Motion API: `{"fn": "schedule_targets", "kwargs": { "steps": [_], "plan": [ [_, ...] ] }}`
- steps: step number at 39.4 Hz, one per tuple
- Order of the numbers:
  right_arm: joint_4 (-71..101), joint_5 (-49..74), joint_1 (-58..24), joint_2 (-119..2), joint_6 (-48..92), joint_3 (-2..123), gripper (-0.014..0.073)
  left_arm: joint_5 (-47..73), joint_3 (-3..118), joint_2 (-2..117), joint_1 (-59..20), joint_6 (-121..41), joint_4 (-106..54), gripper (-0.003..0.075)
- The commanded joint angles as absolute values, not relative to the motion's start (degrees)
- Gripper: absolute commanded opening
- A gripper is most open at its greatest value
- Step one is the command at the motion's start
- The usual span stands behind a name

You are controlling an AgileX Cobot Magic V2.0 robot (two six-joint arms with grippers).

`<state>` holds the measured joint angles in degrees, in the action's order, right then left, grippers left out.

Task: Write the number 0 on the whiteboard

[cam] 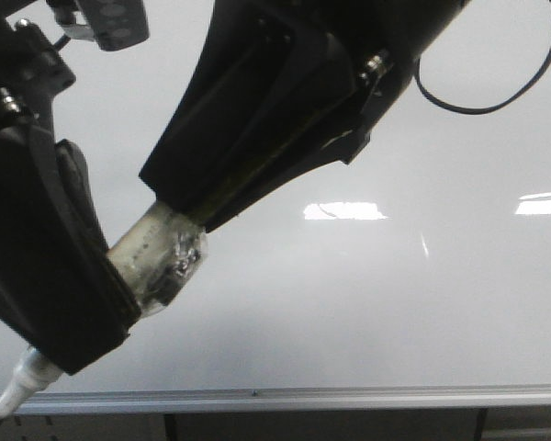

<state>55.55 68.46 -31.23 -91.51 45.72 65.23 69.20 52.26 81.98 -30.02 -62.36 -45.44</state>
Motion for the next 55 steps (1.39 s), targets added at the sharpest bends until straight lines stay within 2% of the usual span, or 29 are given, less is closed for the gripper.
{"fn": "schedule_targets", "kwargs": {
  "steps": [1,8,12,14,16,17,21,24,26,34,41,49,51,55],
  "plan": [
    [60.0,75.7,-31.2,-89.4,46.6,67.0,-0.0064,72.5,53.9,80.1,-30.5,-62.9,-48.5,-0.0019],
    [60.0,75.8,-31.2,-89.4,46.6,67.0,-0.0069,72.5,53.9,80.1,-30.5,-62.9,-48.7,-0.0012],
    [60.0,75.8,-31.2,-89.4,46.6,67.0,-0.0069,72.2,53.9,80.1,-30.5,-62.9,-49.1,0.0066],
    [60.0,75.8,-31.2,-89.4,46.6,67.0,-0.0069,71.7,53.9,80.1,-30.5,-62.9,-49.6,0.0146],
    [60.0,75.8,-31.2,-89.4,46.6,67.0,-0.0069,71.7,53.9,80.1,-30.5,-62.9,-50.1,0.0269],
    [60.0,75.8,-31.2,-89.4,46.6,67.0,-0.0069,71.7,53.9,80.1,-30.5,-62.9,-50.1,0.0303],
    [60.0,75.8,-31.2,-89.4,46.6,67.0,-0.0069,71.5,53.9,80.1,-30.5,-62.9,-50.7,0.0552],
    [60.0,75.7,-31.2,-89.4,46.6,67.0,-0.0069,71.5,53.9,80.1,-30.5,-62.9,-50.9,0.0654],
    [60.0,75.7,-31.0,-89.4,46.6,67.0,-0.0069,71.5,53.9,80.1,-30.5,-62.9,-51.1,0.0684],
    [57.9,76.5,-28.3,-89.4,45.2,67.0,-0.0069,71.5,53.9,80.1,-30.5,-62.9,-51.2,0.0672],
    [46.5,75.6,-23.7,-88.7,36.0,67.0,-0.0067,71.5,53.9,80.1,-30.5,-62.9,-51.2,0.0672],
    [29.0,68.7,-17.7,-85.0,22.9,67.0,-0.0067,71.5,53.9,80.1,-30.5,-62.9,-51.2,0.0670],
    [25.0,66.5,-16.7,-83.4,19.6,67.0,-0.0067,71.5,53.9,80.1,-30.5,-62.9,-51.2,0.0654],
    [18.1,62.3,-15.3,-80.2,14.7,67.0,-0.0067,71.6,53.9,80.1,-30.5,-62.9,-51.2,0.0550]
  ]
}}
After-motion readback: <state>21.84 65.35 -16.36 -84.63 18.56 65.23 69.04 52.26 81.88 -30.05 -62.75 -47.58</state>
